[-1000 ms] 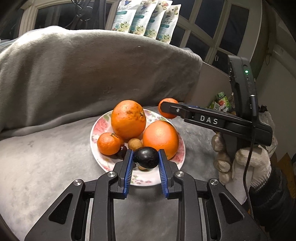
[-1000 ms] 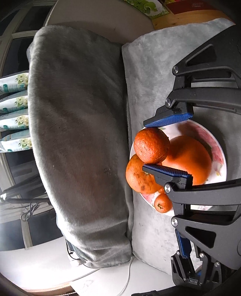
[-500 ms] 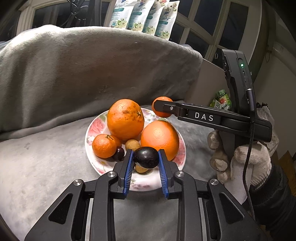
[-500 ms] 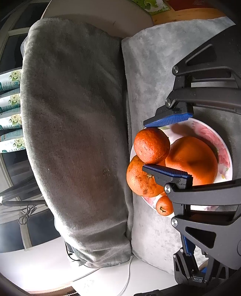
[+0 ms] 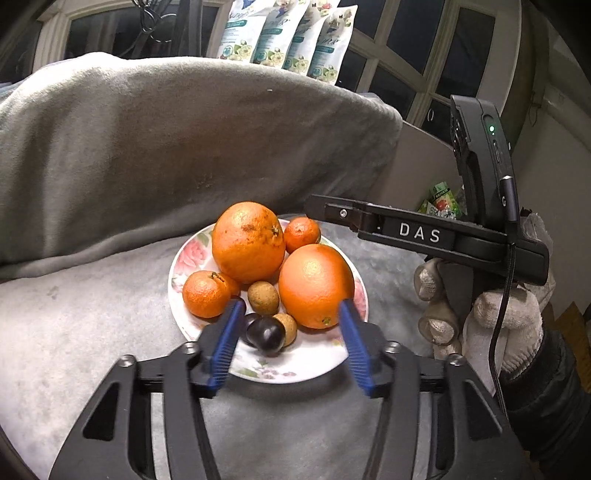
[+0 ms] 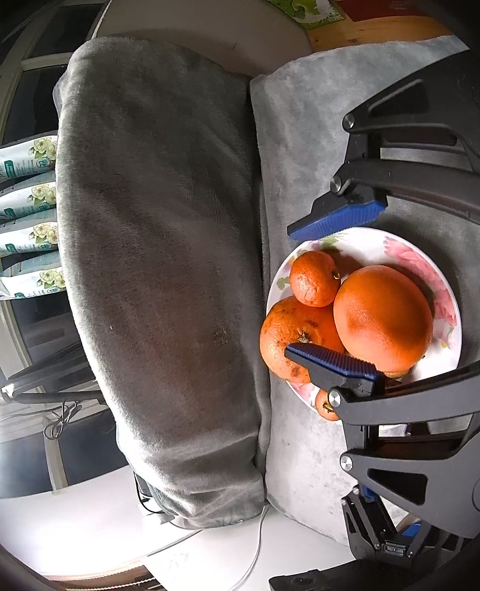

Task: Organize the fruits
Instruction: 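Open the left gripper to drop the plum while the right gripper releases the tangerine on the plate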

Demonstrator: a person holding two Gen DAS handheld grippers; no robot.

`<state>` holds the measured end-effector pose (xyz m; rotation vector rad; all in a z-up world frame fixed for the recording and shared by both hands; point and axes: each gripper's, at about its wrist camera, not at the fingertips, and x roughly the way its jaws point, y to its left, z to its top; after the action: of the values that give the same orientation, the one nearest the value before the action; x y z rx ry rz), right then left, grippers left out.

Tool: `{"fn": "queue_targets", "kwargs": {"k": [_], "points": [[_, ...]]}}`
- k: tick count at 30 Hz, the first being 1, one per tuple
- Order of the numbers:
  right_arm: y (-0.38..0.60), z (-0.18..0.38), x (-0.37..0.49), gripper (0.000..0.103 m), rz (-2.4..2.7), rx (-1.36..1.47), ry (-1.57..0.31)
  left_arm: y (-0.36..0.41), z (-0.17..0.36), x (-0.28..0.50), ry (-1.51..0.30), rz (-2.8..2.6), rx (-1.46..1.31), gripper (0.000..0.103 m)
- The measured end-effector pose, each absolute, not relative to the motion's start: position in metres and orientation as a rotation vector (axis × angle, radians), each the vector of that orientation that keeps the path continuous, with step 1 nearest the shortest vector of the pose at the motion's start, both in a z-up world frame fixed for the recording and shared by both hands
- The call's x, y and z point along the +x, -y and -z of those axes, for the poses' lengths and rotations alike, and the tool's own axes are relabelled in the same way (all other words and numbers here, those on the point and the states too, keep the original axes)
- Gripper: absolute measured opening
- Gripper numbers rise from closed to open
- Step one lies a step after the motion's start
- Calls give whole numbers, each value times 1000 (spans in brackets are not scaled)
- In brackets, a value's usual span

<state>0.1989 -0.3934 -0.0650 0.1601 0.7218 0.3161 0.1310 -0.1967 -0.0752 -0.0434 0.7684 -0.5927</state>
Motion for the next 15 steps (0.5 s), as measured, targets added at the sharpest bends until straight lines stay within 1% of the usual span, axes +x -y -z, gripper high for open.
{"fn": "queue_targets", "kwargs": {"k": [4,5,6,7,11,13,15], "points": [[395,65,197,68,-313,163,-720,197,77,132,-774,581,-38,63],[395,65,197,70,-312,164,-720,197,77,132,-776,580,-39,64],[395,65,196,75,-309,163,-719,197,78,132,-778,578,-38,65],[395,65,195,78,-308,162,-717,197,79,132,-777,573,-32,65],[397,63,192,78,-307,164,-711,199,81,131,-783,569,-19,70],[397,62,191,88,-303,162,-711,199,82,131,-787,569,-15,70],[398,60,189,89,-299,164,-701,199,83,131,-793,564,-13,72]]}}
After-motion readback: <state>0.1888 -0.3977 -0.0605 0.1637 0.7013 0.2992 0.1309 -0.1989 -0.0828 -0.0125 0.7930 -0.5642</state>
